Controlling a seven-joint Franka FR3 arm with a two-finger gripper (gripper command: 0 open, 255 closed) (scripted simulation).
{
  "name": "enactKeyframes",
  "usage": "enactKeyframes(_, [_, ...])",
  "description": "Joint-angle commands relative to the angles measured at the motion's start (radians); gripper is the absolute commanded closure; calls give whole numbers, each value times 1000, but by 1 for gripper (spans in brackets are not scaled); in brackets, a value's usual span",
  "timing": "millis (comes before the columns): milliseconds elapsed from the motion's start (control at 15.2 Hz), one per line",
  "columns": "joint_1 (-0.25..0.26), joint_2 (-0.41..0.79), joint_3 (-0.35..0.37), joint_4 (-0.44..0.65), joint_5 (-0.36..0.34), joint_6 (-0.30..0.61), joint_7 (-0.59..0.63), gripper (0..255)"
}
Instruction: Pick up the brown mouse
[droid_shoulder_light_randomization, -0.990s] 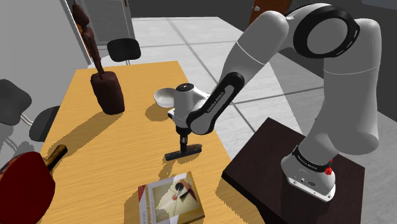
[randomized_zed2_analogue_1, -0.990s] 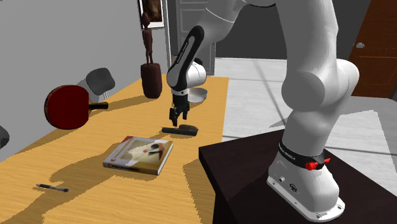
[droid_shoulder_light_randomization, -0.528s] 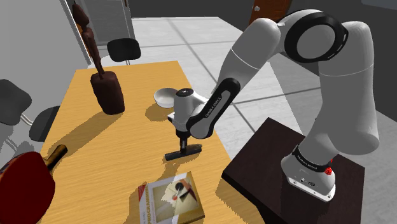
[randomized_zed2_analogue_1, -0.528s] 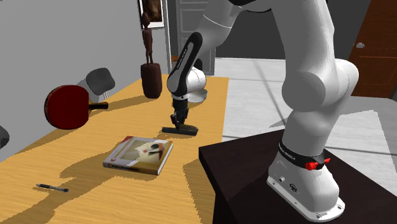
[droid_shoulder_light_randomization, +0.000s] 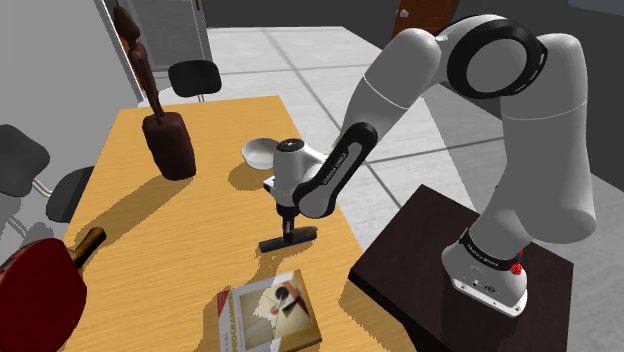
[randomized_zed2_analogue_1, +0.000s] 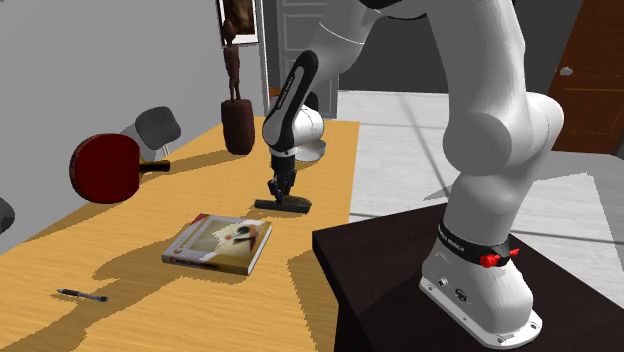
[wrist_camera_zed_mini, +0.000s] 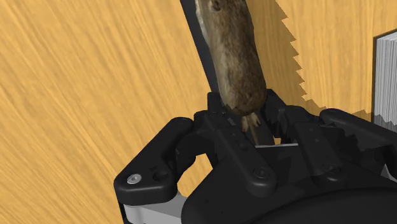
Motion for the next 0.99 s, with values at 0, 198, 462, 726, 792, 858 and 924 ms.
enactKeyframes(0, [-3, -14, 3, -6, 2, -9, -1, 255])
enactKeyframes(198, [-9, -53, 10, -16, 9, -38, -4, 255])
enactKeyframes(462, [-17, -104, 20, -26, 20, -79, -8, 255])
enactKeyframes(726, [-24, -153, 29, -33, 31, -121, -12, 255])
enactKeyframes(792, [-26, -166, 31, -34, 33, -132, -14, 255])
enactKeyframes(858, [-28, -177, 34, -35, 36, -143, -15, 255])
enactKeyframes(924, [-29, -189, 36, -36, 39, -154, -16, 255])
